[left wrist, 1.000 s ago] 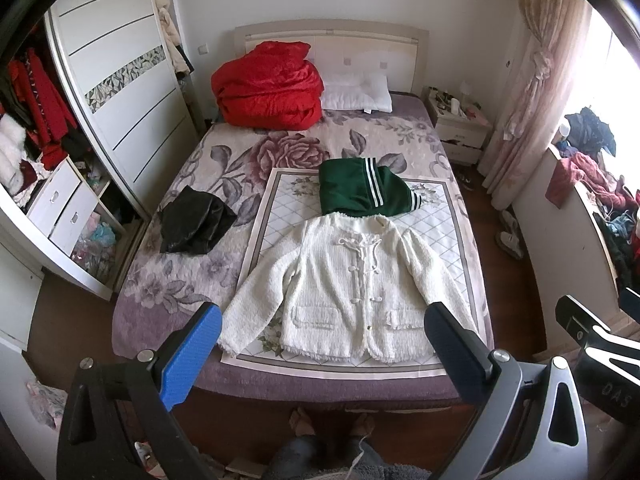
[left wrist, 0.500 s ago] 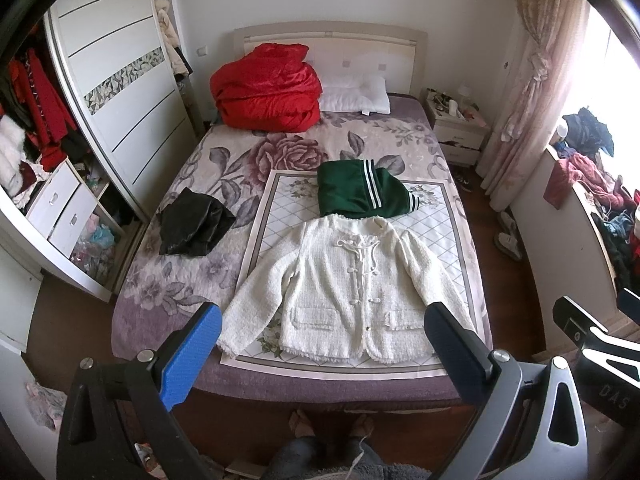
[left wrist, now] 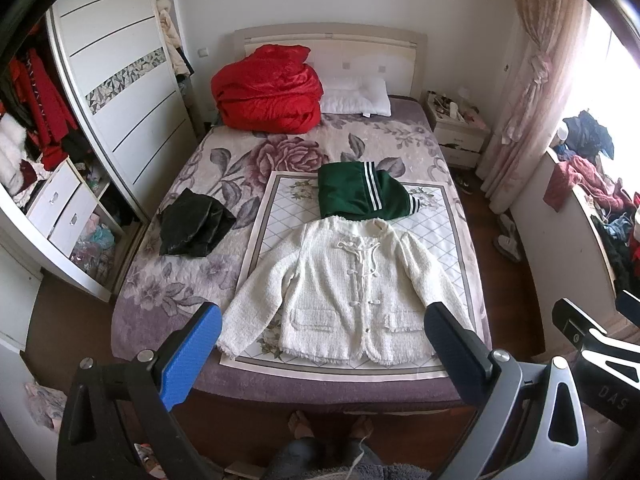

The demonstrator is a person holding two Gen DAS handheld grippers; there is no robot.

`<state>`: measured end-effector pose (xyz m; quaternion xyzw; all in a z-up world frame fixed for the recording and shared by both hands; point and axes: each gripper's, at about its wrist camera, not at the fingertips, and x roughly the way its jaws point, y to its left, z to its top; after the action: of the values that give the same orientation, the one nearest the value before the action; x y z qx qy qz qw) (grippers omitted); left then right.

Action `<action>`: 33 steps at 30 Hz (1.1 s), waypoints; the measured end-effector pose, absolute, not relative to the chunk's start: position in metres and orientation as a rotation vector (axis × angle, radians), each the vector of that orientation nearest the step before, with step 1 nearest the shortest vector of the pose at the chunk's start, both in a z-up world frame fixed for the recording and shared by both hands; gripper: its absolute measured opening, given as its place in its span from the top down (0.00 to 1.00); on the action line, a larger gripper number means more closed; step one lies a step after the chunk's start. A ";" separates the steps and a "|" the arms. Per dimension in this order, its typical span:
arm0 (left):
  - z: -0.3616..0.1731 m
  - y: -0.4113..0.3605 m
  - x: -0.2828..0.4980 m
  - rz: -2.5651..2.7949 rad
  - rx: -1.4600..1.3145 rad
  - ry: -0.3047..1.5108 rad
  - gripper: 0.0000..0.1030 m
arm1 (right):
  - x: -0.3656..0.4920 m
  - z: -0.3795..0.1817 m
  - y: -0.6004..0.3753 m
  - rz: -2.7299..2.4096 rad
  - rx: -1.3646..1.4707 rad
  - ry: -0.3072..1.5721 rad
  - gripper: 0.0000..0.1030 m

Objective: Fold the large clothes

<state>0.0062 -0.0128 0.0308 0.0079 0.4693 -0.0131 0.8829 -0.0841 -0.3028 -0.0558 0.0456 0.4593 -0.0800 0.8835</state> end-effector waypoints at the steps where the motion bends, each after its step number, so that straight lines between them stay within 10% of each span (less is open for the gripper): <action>1: 0.032 -0.013 0.007 -0.027 0.016 0.977 0.00 | -0.084 -0.057 -0.302 -0.167 0.094 0.956 0.00; 18: 0.004 -0.008 0.060 0.021 0.065 0.942 0.00 | -0.044 -0.043 -0.303 -0.222 0.128 0.960 0.00; 25: -0.107 -0.017 0.122 0.074 0.174 0.990 0.00 | 0.008 -0.202 -0.356 -0.350 0.378 1.098 0.02; 28: -0.170 -0.030 0.143 0.100 0.224 1.063 0.00 | 0.023 -0.285 -0.393 -0.399 0.540 1.190 0.37; 33: -0.272 -0.058 0.171 0.164 0.265 1.187 0.00 | 0.020 -0.431 -0.458 -0.449 0.845 1.264 0.37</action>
<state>0.1711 -0.0578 -0.2725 0.1242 0.5568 0.0770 0.8177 0.0204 -0.4581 -0.4306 0.3797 0.5680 -0.2019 0.7017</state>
